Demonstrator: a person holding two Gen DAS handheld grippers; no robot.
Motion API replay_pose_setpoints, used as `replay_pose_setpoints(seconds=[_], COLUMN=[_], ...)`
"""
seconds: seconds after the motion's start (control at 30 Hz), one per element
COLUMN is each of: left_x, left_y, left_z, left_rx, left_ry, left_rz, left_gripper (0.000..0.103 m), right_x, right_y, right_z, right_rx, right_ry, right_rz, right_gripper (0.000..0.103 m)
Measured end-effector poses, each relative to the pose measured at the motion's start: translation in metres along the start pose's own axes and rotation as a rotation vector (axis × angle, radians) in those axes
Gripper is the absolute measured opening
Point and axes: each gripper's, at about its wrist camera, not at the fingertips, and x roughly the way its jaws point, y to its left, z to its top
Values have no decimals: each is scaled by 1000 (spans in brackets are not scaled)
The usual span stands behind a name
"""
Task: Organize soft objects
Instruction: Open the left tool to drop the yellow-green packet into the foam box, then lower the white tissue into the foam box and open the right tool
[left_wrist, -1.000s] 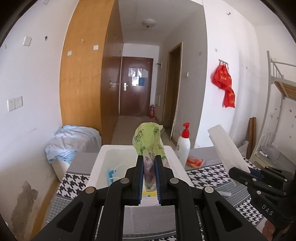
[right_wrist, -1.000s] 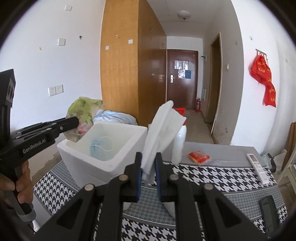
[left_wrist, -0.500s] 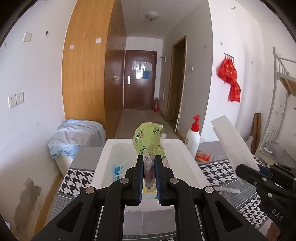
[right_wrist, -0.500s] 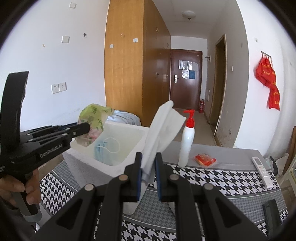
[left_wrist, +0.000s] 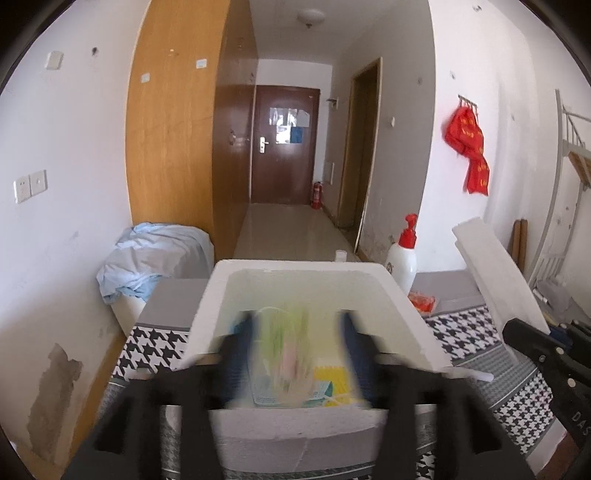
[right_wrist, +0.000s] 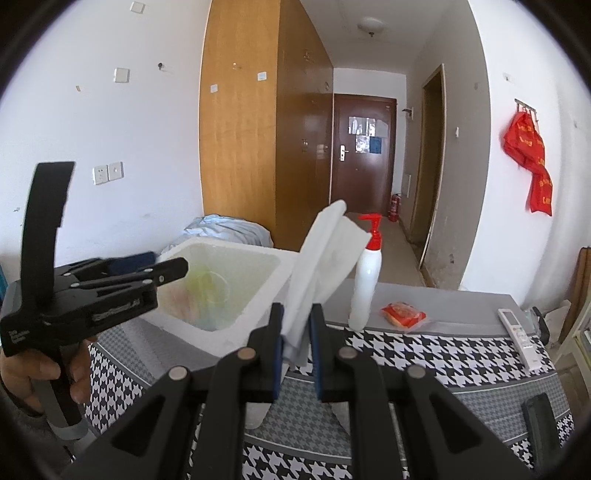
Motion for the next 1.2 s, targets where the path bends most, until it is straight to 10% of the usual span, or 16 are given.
replay_pose_setpoints(seconds=[0.3,1.2], left_x=[-25,-58], left_y=[17,58], left_z=[1,-13], left_rx=[-29,-45], left_ry=[-81,-134], left_rz=[46,115], left_gripper=[102,102], right_x=[-2,11], right_y=[11,41], right_z=[3,16], right_rx=[-15,-54], right_ry=[-9,-17], right_rz=[18,56], right_gripper=[16,17])
